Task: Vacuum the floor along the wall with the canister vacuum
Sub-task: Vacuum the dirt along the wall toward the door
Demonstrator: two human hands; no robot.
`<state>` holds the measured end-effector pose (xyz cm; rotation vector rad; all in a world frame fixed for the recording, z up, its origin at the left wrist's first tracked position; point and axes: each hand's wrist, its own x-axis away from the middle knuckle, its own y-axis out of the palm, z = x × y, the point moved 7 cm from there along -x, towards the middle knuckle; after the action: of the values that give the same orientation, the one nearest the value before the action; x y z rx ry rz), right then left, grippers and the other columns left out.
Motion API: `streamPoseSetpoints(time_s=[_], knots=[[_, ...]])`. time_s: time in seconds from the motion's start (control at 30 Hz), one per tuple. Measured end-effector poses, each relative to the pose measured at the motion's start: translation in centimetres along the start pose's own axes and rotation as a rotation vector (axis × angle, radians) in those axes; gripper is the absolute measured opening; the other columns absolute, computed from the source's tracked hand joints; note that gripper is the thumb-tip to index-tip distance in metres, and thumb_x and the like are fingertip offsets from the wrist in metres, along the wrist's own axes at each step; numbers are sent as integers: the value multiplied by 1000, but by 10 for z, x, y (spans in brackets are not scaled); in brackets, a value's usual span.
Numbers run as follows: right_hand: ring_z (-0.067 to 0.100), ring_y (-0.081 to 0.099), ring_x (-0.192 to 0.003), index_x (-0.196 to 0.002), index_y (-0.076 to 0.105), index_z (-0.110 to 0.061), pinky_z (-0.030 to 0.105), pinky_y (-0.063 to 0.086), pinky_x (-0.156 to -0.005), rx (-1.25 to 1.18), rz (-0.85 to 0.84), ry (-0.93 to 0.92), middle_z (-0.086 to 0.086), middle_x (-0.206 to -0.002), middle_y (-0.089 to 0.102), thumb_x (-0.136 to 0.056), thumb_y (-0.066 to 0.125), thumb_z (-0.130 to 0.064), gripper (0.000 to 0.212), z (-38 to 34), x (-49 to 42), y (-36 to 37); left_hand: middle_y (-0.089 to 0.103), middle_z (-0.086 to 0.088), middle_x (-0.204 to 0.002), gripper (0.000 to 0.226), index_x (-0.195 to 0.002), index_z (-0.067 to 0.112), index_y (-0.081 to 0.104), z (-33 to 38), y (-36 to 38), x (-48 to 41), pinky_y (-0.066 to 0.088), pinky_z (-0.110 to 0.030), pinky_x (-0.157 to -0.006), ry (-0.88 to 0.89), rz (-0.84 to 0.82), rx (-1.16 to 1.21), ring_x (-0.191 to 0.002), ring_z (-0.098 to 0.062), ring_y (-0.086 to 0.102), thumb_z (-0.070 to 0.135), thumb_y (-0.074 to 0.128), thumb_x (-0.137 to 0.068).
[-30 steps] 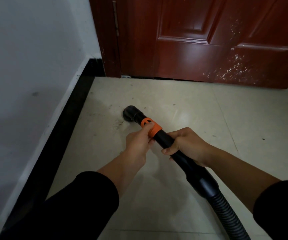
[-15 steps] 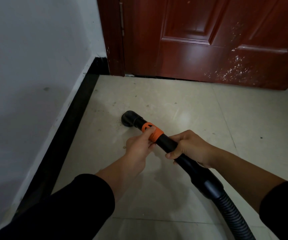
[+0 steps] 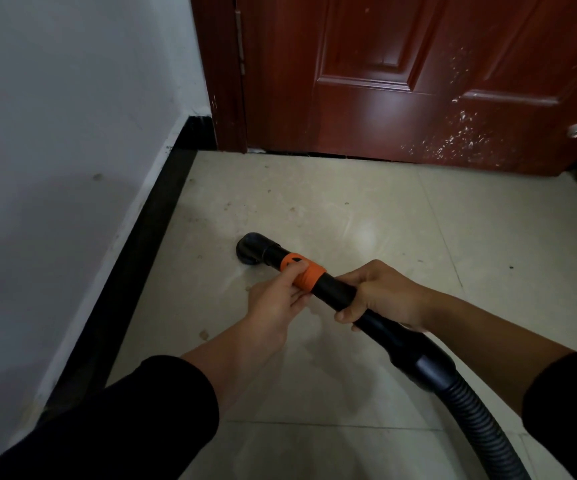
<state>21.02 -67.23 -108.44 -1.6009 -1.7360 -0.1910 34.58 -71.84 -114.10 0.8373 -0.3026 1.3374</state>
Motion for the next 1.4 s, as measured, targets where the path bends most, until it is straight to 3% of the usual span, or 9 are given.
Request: streamPoseSetpoints(time_s=[0.17,0.4,0.63,0.83,1.0,1.23,1.4], knots=[[23,62,-60,-99,76,-5,34,56,-68,7,-8,-7,12,-70,65,-72,72,10,31,-7,-7,8,68,-6,-87,27,-106,7,60,6,-10,-1,55,-22,-74,15,35,33,-80,-10,66,22,71,-87],[23,64,-66,-98,77,-6,43,58,-79,32,-8,-43,19,-82,70,-69,75,7,32,-21,-27,20,68,-5,-85,27,-105,9,60,20,-28,-6,55,-20,-72,59,97,59,-80,-10,66,22,72,-86],[19,63,-65,-94,79,-12,40,58,-79,32,-22,-59,8,-73,69,-67,76,5,32,-29,-38,30,66,-5,-88,28,-107,10,58,27,-41,-7,53,-17,-64,79,148,67,-80,-10,65,22,72,-86],[20,64,-64,-97,78,-10,37,58,-74,43,-66,-69,11,-74,69,-68,75,6,33,-31,-37,38,66,-5,-85,28,-107,10,59,26,-51,-1,53,-17,-62,86,183,80,-77,-10,66,22,72,-86],[19,64,-68,-98,78,-13,31,55,-70,78,-114,-81,6,-73,69,-67,76,5,36,-28,-28,47,68,-7,-90,32,-111,8,60,18,-62,12,54,-19,-68,107,180,50,-82,-12,68,23,72,-86],[18,66,-74,-92,79,-18,34,57,-76,144,-175,-115,9,-81,72,-67,77,2,33,-28,-13,63,69,-9,-92,31,-111,5,61,6,-78,35,56,-22,-72,88,187,78,-85,-14,69,21,71,-86],[14,64,-67,-89,79,-18,26,54,-68,189,-215,-135,-1,-70,70,-66,77,2,31,-29,-5,75,71,-10,-92,27,-108,7,64,-2,-93,46,55,-25,-74,90,211,78,-86,-16,70,20,70,-86]])
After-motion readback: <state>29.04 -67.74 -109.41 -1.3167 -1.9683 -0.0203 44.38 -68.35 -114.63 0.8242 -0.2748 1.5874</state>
